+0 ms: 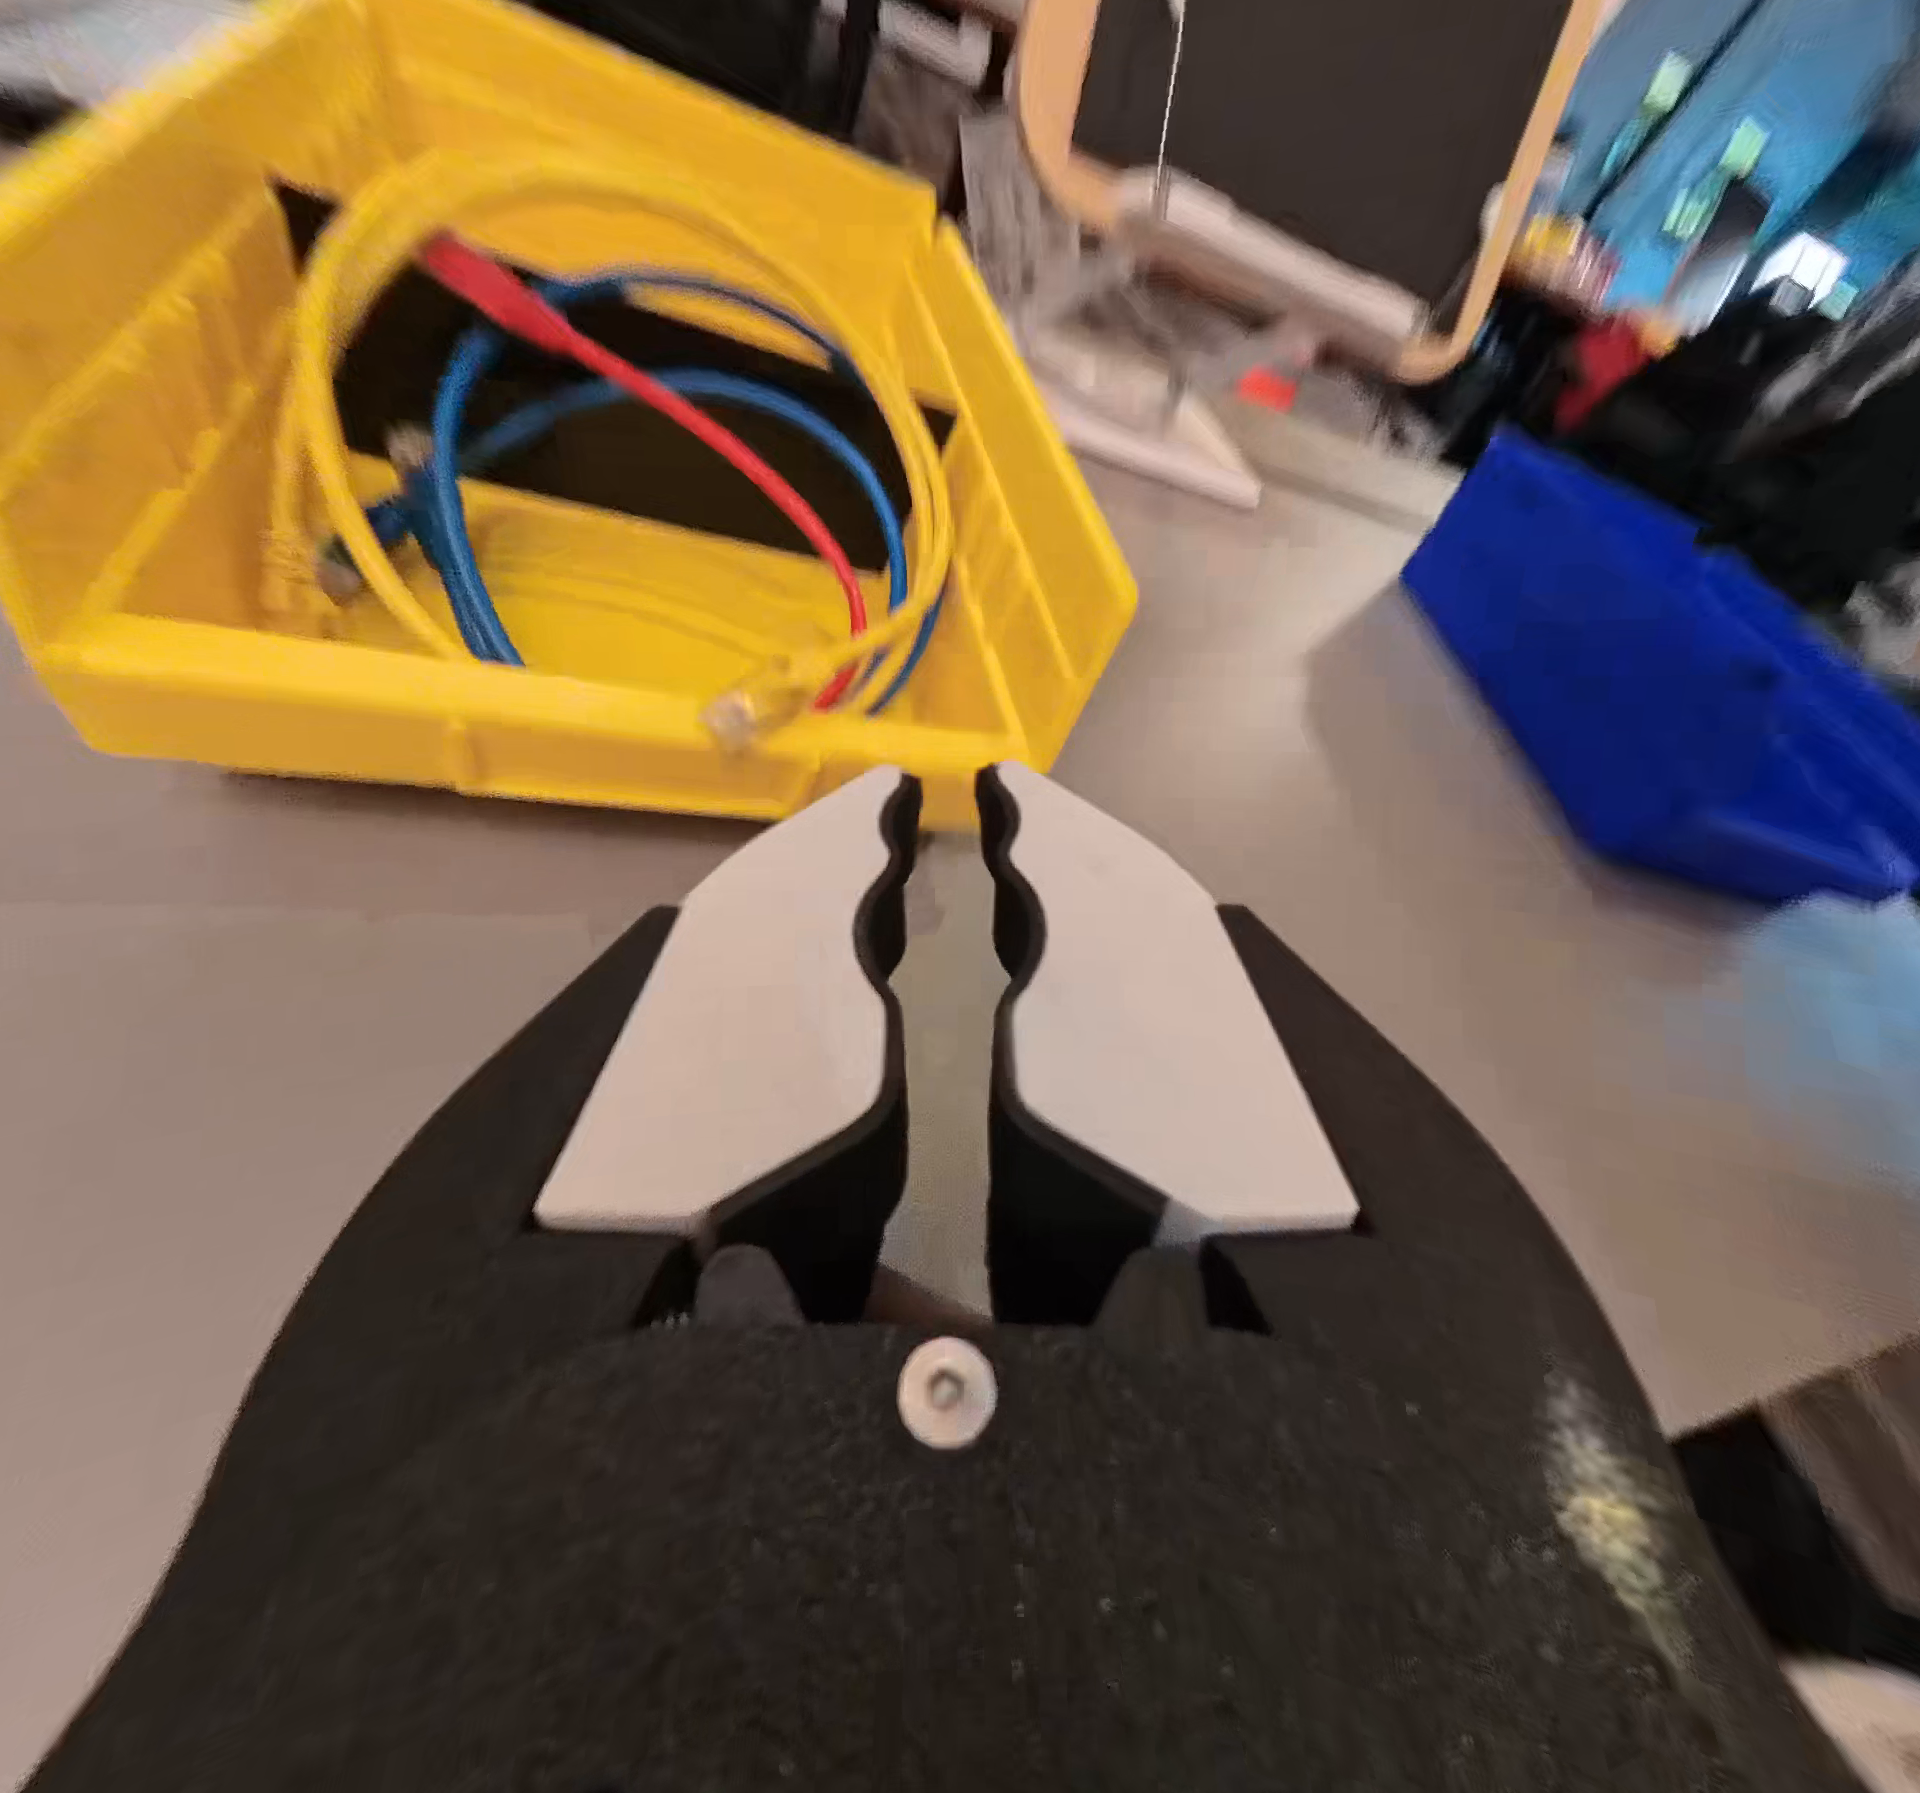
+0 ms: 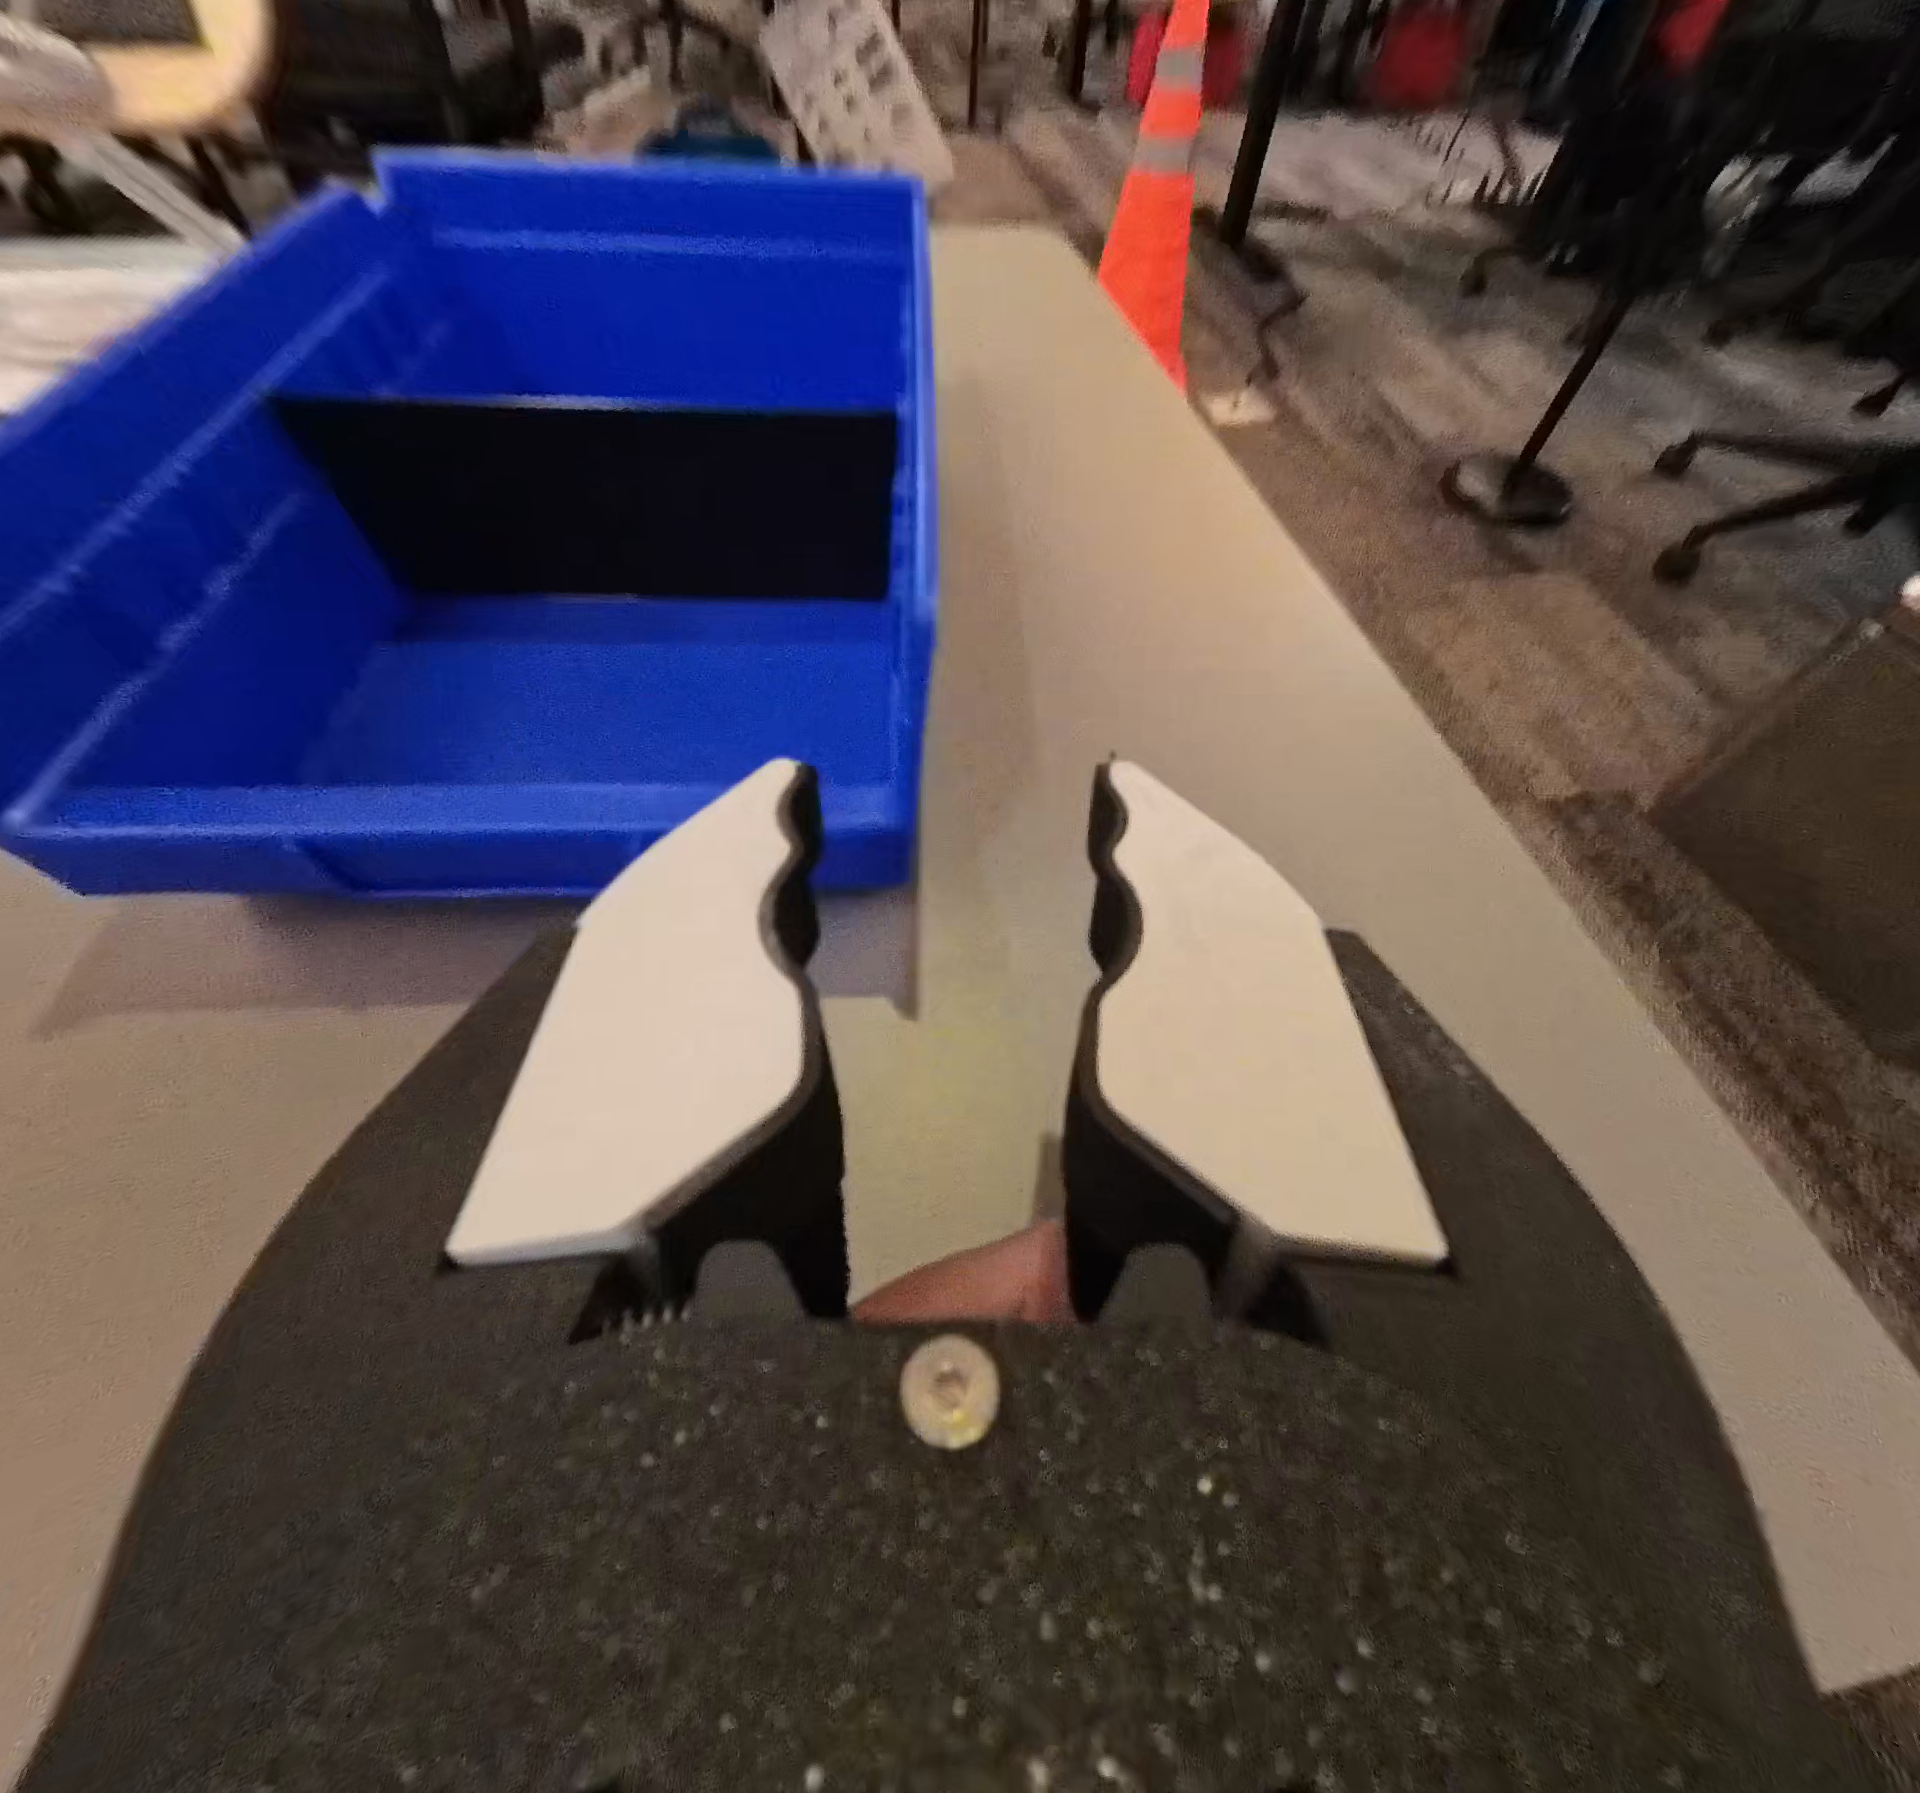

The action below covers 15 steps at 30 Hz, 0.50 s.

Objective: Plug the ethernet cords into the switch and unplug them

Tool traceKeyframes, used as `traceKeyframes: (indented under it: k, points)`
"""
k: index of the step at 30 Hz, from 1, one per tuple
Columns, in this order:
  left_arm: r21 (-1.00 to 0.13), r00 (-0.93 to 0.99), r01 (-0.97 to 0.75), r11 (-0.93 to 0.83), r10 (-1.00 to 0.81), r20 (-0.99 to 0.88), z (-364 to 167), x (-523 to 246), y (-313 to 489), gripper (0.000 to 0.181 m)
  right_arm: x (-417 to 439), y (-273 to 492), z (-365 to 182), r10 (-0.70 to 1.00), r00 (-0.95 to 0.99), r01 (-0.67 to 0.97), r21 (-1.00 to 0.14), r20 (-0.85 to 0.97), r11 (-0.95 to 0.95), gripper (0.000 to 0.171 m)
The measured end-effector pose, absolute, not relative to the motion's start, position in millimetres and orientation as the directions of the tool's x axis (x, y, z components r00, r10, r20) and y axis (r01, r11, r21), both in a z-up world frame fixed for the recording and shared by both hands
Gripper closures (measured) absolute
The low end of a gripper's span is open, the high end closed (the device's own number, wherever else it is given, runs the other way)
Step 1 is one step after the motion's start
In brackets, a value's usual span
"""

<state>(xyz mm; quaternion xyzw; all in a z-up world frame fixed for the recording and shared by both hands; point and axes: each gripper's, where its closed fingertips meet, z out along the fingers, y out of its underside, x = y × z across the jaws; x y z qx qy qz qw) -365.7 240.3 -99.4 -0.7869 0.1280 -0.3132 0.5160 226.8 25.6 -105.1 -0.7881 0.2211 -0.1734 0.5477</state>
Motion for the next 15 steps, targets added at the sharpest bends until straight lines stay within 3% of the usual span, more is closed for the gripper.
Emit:
traceKeyframes:
  k: [2, 4, 7, 9, 15]
  points:
    - [-0.896, 0.761, 0.208, -0.392, -0.511, 0.4, -84, -371, 243, 0.172, 239, 35, -124, -0.516, 0.856, -0.205, -0.909, 0.013, -0.363, 0.113]
    - [-0.896, 0.757, 0.228, -0.382, -0.51, 0.409, -79, -373, 245, 0.172, 243, 53, -125, -0.467, 0.884, -0.181, -0.914, 0.01, -0.362, 0.117]
    - [-0.905, 0.776, 0.189, -0.38, -0.507, 0.375, -84, -373, 247, 0.172, 255, 70, -133, -0.435, 0.9, -0.155, -0.9, 0.042, -0.408, 0.138]
    - [-0.906, 0.781, 0.176, -0.384, -0.506, 0.367, -87, -372, 246, 0.172, 250, 77, -135, -0.357, 0.934, -0.134, -0.902, 0.024, -0.411, 0.166]
    - [-0.906, 0.788, 0.154, -0.394, -0.504, 0.353, -94, -368, 246, 0.172, 252, 64, -137, -0.205, 0.978, -0.051, -0.898, 0.045, -0.438, 0.165]
